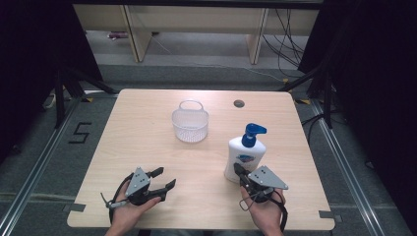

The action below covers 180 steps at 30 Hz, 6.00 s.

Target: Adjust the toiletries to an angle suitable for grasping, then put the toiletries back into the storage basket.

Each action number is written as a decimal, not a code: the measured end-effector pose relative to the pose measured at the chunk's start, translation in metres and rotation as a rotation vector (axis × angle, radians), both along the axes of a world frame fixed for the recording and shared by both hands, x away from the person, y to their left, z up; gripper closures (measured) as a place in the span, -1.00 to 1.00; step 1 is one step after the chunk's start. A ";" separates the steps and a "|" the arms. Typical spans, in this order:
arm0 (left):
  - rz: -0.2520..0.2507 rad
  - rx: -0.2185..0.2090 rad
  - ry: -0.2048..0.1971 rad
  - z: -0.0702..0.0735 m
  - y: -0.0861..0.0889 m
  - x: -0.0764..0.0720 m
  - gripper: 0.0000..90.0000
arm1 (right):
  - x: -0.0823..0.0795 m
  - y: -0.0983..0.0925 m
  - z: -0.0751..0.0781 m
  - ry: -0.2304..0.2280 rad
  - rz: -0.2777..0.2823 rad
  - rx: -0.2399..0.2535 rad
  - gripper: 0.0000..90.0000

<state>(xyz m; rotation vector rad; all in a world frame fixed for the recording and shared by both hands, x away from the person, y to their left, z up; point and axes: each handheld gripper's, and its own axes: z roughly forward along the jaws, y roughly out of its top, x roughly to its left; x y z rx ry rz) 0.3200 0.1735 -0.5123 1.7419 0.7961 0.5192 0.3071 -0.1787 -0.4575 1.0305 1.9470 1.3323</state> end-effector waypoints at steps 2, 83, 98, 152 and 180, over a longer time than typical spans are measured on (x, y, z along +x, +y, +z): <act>-0.001 -0.004 -0.003 0.001 0.000 0.000 -0.23 | 0.000 0.000 0.000 -0.001 -0.001 0.001 1.00; -0.165 -0.118 -0.174 0.137 -0.168 0.019 -0.29 | -0.002 -0.110 -0.056 0.021 -0.432 0.111 -0.21; -0.092 -0.115 -0.178 0.157 -0.206 0.035 -0.16 | 0.000 -0.111 -0.056 0.033 -0.428 0.122 -0.22; -0.127 -0.149 -0.181 0.192 -0.193 0.045 0.33 | 0.002 -0.117 -0.057 0.057 -0.404 0.152 -0.26; -0.094 -0.169 -0.197 0.226 -0.152 0.044 0.33 | 0.006 -0.122 -0.056 0.096 -0.406 0.164 -0.27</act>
